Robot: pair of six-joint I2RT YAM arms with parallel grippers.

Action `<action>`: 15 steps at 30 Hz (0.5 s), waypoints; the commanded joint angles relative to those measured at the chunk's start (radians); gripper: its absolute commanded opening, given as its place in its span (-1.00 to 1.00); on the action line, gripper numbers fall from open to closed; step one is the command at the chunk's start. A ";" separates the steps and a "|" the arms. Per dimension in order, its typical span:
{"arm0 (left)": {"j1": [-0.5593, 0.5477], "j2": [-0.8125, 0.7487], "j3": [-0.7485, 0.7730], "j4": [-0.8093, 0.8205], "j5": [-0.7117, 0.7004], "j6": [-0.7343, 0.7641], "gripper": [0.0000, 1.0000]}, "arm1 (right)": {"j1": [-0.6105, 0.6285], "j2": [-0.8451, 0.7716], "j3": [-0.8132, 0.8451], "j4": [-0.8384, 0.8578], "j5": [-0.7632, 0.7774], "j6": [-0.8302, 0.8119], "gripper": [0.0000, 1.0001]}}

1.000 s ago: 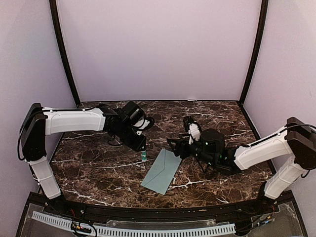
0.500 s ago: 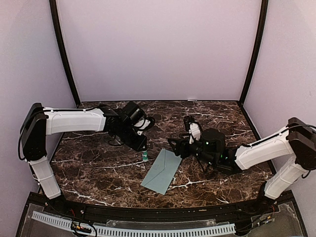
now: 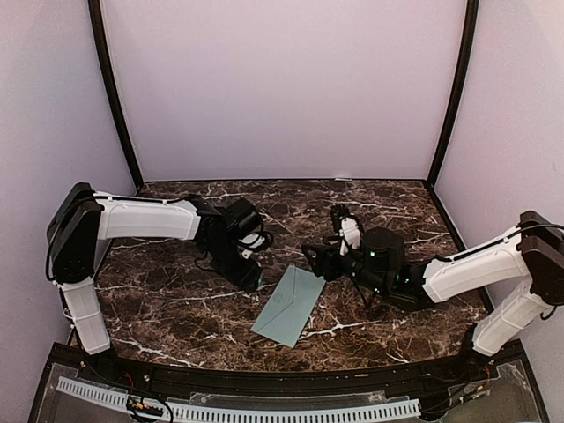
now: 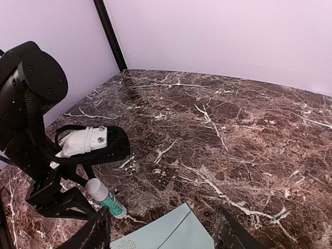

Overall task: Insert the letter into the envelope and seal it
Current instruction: Close the solid glue cap on the solid glue.

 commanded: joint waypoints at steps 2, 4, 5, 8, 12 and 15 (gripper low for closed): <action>-0.004 -0.073 0.008 0.008 -0.020 -0.011 0.41 | -0.006 -0.022 0.009 0.013 0.014 -0.006 0.26; -0.004 -0.093 0.004 0.025 -0.014 -0.013 0.46 | -0.006 -0.024 0.010 0.010 0.017 -0.006 0.26; -0.004 -0.101 0.004 0.036 -0.012 -0.014 0.48 | -0.006 -0.026 0.012 0.005 0.019 -0.008 0.26; -0.004 -0.151 0.001 0.059 0.001 -0.021 0.52 | -0.007 -0.034 0.021 -0.016 0.030 -0.017 0.30; -0.003 -0.228 -0.009 0.106 0.009 -0.033 0.58 | -0.008 -0.068 0.032 -0.051 0.064 -0.033 0.35; 0.003 -0.291 -0.021 0.170 0.025 -0.043 0.68 | -0.014 -0.093 0.069 -0.120 0.071 -0.058 0.54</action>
